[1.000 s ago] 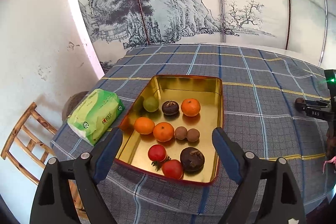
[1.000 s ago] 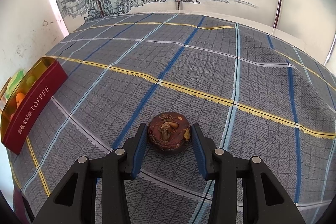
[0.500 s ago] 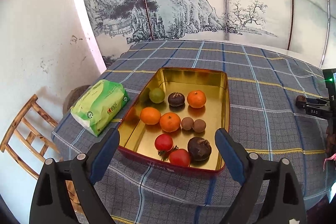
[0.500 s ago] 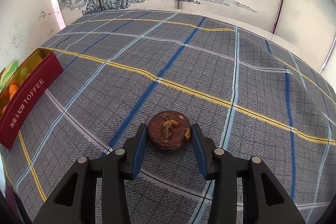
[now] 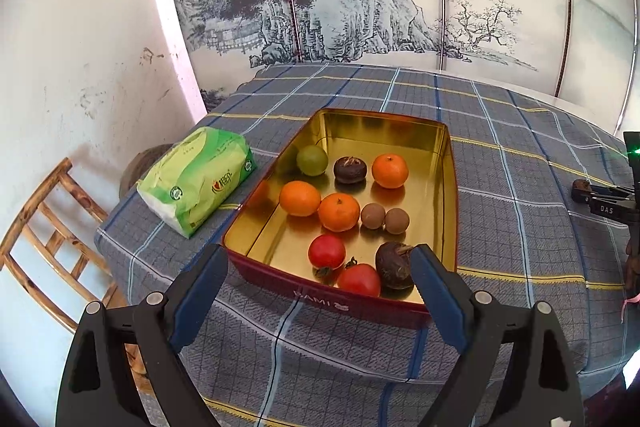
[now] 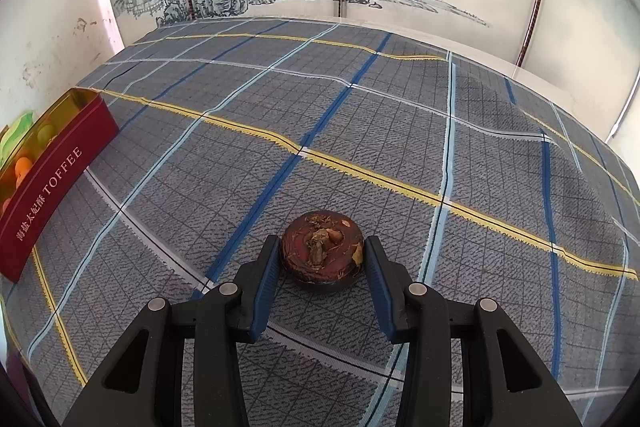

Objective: Organize fruits
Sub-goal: 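Lift the dark brown fruit with the right tool toward the tin, then lower the dark brown fruit into the tin and open the right tool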

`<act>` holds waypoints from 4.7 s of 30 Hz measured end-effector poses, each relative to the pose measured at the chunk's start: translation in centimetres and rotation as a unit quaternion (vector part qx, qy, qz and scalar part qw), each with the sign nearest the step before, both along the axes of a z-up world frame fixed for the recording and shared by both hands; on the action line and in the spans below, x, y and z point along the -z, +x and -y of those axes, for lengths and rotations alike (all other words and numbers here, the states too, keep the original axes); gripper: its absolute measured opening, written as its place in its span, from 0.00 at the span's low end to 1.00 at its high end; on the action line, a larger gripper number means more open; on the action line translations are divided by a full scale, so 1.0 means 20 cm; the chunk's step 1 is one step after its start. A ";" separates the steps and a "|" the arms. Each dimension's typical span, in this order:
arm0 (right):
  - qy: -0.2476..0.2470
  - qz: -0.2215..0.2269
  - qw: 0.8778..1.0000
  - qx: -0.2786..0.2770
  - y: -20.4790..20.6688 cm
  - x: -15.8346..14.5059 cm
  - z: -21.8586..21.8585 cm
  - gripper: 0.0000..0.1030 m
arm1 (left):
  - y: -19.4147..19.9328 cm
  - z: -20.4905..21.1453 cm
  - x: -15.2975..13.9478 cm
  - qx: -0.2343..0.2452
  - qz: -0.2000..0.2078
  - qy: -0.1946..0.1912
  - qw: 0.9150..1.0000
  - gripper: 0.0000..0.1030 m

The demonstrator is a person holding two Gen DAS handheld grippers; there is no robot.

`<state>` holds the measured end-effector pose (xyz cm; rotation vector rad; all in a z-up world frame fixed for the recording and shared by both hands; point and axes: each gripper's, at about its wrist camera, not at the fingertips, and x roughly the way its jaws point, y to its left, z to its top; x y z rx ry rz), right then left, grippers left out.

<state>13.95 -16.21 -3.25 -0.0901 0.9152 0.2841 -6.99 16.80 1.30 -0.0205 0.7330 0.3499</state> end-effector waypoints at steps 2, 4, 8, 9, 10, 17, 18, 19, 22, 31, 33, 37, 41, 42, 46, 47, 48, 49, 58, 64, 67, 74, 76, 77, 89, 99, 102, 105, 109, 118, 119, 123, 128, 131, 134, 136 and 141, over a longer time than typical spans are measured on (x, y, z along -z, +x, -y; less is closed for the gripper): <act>-0.002 0.001 1.000 0.000 0.00 0.00 0.00 0.42 | 0.00 0.00 0.02 -0.002 -0.002 -0.002 1.000 0.88; -0.005 0.001 1.000 0.000 0.00 0.00 -0.01 0.42 | -0.01 -0.02 0.03 -0.004 -0.003 -0.004 1.000 0.88; -0.007 0.002 1.000 -0.001 0.00 0.00 -0.01 0.42 | -0.02 -0.04 0.06 -0.008 -0.004 -0.011 1.000 0.88; -0.009 0.002 1.000 -0.001 -0.01 0.00 -0.01 0.42 | -0.02 -0.05 0.07 -0.009 -0.004 -0.012 1.000 0.88; -0.007 0.001 1.000 0.000 -0.01 0.00 -0.01 0.42 | -0.02 -0.05 0.08 -0.010 -0.003 -0.014 1.000 0.88; -0.005 -0.009 1.000 -0.005 -0.07 -0.01 -0.06 0.42 | -0.04 -0.08 0.13 -0.010 0.004 -0.019 1.000 0.88; -0.005 -0.011 1.000 -0.010 -0.09 -0.01 -0.07 0.42 | -0.04 -0.08 0.13 -0.009 0.006 -0.021 1.000 0.88; -0.004 -0.013 1.000 -0.016 -0.11 -0.02 -0.08 0.42 | -0.05 -0.08 0.14 -0.009 0.008 -0.022 1.000 0.88; 0.005 -0.019 0.999 -0.028 -0.17 -0.03 -0.13 0.42 | -0.07 -0.08 0.17 -0.003 0.027 -0.020 0.999 0.88; 0.045 -0.010 0.994 -0.101 -0.34 -0.16 -0.43 0.42 | -0.13 -0.10 0.20 -0.011 0.055 -0.027 0.998 0.88; 0.050 -0.001 0.991 -0.127 -0.38 -0.22 -0.53 0.42 | -0.14 -0.11 0.20 -0.014 0.056 -0.026 0.998 0.88; 0.065 0.009 0.984 -0.164 -0.43 -0.30 -0.68 0.42 | -0.16 -0.12 0.17 -0.017 0.057 -0.026 0.998 0.88; 0.079 0.010 0.976 -0.201 -0.46 -0.37 -0.85 0.42 | -0.16 -0.13 0.17 -0.018 0.046 -0.028 0.998 0.88; 0.079 0.009 0.975 -0.207 -0.46 -0.37 -0.88 0.42 | -0.16 -0.14 0.17 -0.018 0.045 -0.030 0.998 0.88; 0.087 0.000 0.969 -0.229 -0.46 -0.37 -1.02 0.42 | -0.17 -0.15 0.16 -0.016 0.043 -0.038 0.998 0.88; 0.090 -0.002 0.968 -0.235 -0.46 -0.38 -1.05 0.42 | -0.18 -0.16 0.15 -0.016 0.043 -0.040 0.998 0.88; 0.091 -0.003 0.966 -0.240 -0.47 -0.38 -1.07 0.42 | -0.18 -0.16 0.15 -0.016 0.043 -0.040 0.998 0.88; 0.091 -0.004 0.965 -0.246 -0.47 -0.38 -1.10 0.42 | -0.18 -0.17 0.15 -0.018 0.041 -0.040 0.998 0.88; 0.084 -0.014 0.956 -0.281 -0.47 -0.37 -1.32 0.42 | -0.18 -0.21 0.17 -0.021 0.028 -0.048 0.998 0.88; 0.082 -0.028 0.954 -0.286 -0.45 -0.33 -1.38 0.42 | -0.18 -0.22 0.19 -0.020 0.020 -0.052 0.998 0.88; 0.079 -0.033 0.954 -0.289 -0.44 -0.31 -1.41 0.42 | -0.18 -0.23 0.20 -0.017 0.016 -0.055 0.998 0.88; 0.069 -0.040 0.952 -0.295 -0.43 -0.27 -1.48 0.42 | -0.18 -0.24 0.21 -0.015 0.010 -0.055 0.998 0.88; 0.067 -0.042 0.952 -0.295 -0.42 -0.26 -1.50 0.42 | -0.17 -0.24 0.22 -0.015 0.007 -0.059 0.998 0.88; 0.067 -0.043 0.952 -0.295 -0.42 -0.26 -1.51 0.42 | -0.17 -0.25 0.22 -0.014 0.006 -0.060 0.998 0.88; 0.062 -0.045 0.946 -0.314 -0.42 -0.27 -1.62 0.42 | -0.18 -0.27 0.23 -0.016 0.004 -0.061 0.998 0.88; 0.049 -0.050 0.939 -0.338 -0.43 -0.26 -1.78 0.42 | -0.19 -0.35 0.23 -0.035 0.000 -0.062 0.997 0.88; 0.047 -0.053 0.938 -0.339 -0.42 -0.25 -1.80 0.42 | -0.20 -0.37 0.24 -0.040 -0.002 -0.065 0.997 0.88; 0.046 -0.056 0.937 -0.340 -0.41 -0.25 -1.82 0.42 | -0.21 -0.39 0.25 -0.043 -0.004 -0.066 0.997 0.88; 0.042 -0.060 0.937 -0.342 -0.40 -0.23 -1.85 0.42 | -0.21 -0.40 0.26 -0.046 -0.006 -0.070 0.996 0.88; 0.035 -0.068 0.936 -0.343 -0.40 -0.19 -1.90 0.42 | -0.21 -0.44 0.28 -0.053 -0.011 -0.074 0.996 0.88; 0.035 -0.069 0.936 -0.342 -0.40 -0.19 -1.90 0.42 | -0.21 -0.45 0.28 -0.053 -0.011 -0.075 0.996 0.88; 0.035 -0.070 0.936 -0.342 -0.40 -0.19 -1.90 0.42 | -0.21 -0.46 0.29 -0.056 -0.014 -0.077 0.995 0.88; 0.036 -0.071 0.937 -0.341 -0.40 -0.18 -1.92 0.42 | -0.21 -0.46 0.30 -0.057 -0.016 -0.077 0.995 0.88; 0.038 -0.069 0.937 -0.340 -0.40 -0.18 -1.92 0.42 | -0.21 -0.47 0.31 -0.057 -0.016 -0.077 0.995 0.88; 0.047 -0.069 0.938 -0.338 -0.39 -0.19 -1.93 0.42 | -0.21 -0.47 0.31 -0.058 -0.017 -0.078 0.995 0.88; 0.048 -0.067 0.938 -0.336 -0.39 -0.19 -1.93 0.42 | -0.21 -0.48 0.31 -0.058 -0.017 -0.078 0.995 0.88; 0.064 -0.063 0.939 -0.332 -0.40 -0.21 -1.90 0.43 | -0.22 -0.48 0.31 -0.060 -0.019 -0.072 0.995 0.88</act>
